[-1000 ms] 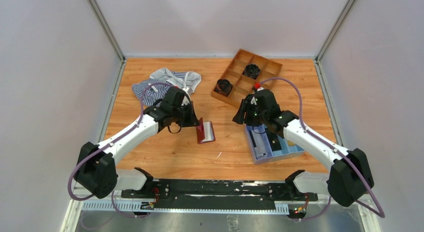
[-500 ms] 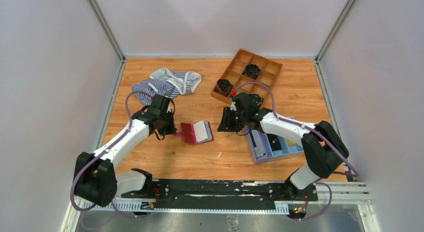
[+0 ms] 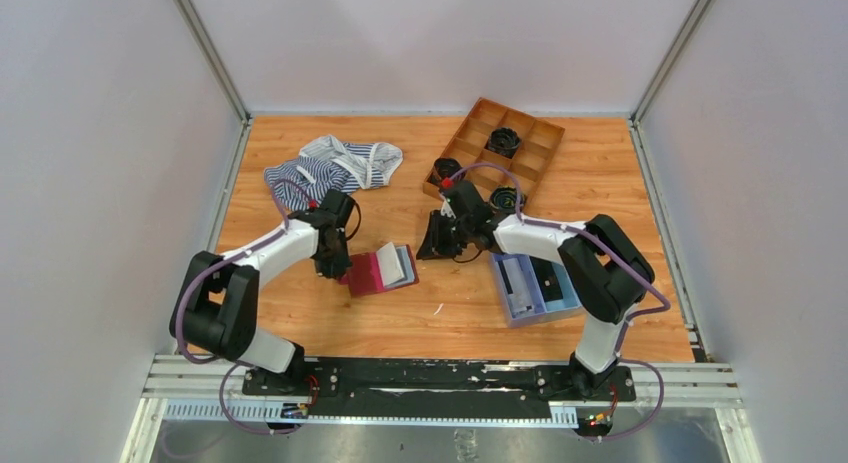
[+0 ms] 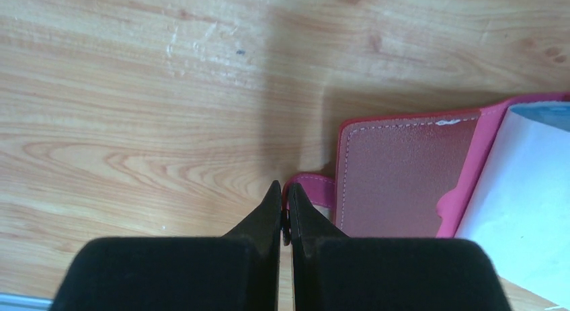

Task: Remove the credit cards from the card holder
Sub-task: Open the card holder at the center of the board.

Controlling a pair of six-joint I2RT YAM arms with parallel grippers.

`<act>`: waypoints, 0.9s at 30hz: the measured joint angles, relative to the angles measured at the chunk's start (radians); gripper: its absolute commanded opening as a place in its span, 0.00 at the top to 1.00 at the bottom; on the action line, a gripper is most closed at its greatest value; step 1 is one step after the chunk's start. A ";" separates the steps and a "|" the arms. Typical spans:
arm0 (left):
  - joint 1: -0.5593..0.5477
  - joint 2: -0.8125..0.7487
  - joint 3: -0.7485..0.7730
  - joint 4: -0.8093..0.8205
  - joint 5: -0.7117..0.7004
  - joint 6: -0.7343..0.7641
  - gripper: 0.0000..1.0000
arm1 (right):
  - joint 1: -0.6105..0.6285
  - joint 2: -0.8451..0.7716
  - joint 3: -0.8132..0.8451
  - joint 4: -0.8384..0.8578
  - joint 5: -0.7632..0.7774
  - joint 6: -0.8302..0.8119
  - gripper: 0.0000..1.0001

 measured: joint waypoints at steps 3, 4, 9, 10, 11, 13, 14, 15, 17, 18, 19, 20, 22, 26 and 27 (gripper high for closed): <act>0.000 0.029 0.031 -0.001 0.000 0.004 1.00 | 0.002 0.035 0.025 0.008 -0.008 0.005 0.80; 0.000 0.041 0.042 0.000 0.002 0.008 1.00 | 0.005 0.042 0.028 0.009 -0.009 0.005 0.81; -0.013 0.120 0.097 0.012 0.032 0.019 1.00 | 0.027 0.064 0.037 0.011 -0.019 0.008 0.82; -0.028 0.142 0.111 0.014 0.038 0.023 1.00 | 0.031 0.064 0.037 0.011 -0.021 0.007 0.82; -0.043 0.156 0.124 0.011 0.037 0.027 1.00 | 0.032 0.064 0.037 0.012 -0.021 0.007 0.82; -0.090 0.187 0.156 0.018 0.047 0.029 1.00 | 0.032 0.063 0.034 0.012 -0.021 0.007 0.83; -0.122 0.206 0.178 0.022 0.054 0.030 1.00 | 0.032 0.063 0.029 0.013 -0.021 0.007 0.83; -0.143 0.220 0.192 0.026 0.059 0.030 1.00 | 0.032 0.062 0.026 0.013 -0.021 0.007 0.83; -0.176 0.246 0.222 0.034 0.074 0.029 1.00 | 0.032 0.058 0.011 0.017 -0.021 0.008 0.84; -0.187 0.256 0.233 0.041 0.082 0.029 1.00 | 0.032 0.055 0.003 0.020 -0.021 0.008 0.84; -0.193 0.260 0.238 0.051 0.088 0.029 0.97 | 0.032 0.049 -0.010 0.027 -0.024 0.008 0.84; -0.194 0.260 0.239 0.055 0.089 0.029 0.91 | 0.034 0.045 -0.016 0.029 -0.025 0.009 0.84; -0.194 0.257 0.239 0.055 0.085 0.031 0.73 | 0.035 0.036 -0.026 0.036 -0.027 0.009 0.84; -0.192 0.230 0.241 0.035 0.065 0.047 0.45 | 0.043 0.034 -0.025 0.054 -0.031 0.008 0.84; -0.192 0.217 0.243 0.026 0.062 0.052 0.42 | 0.046 0.034 -0.022 0.055 -0.033 0.008 0.84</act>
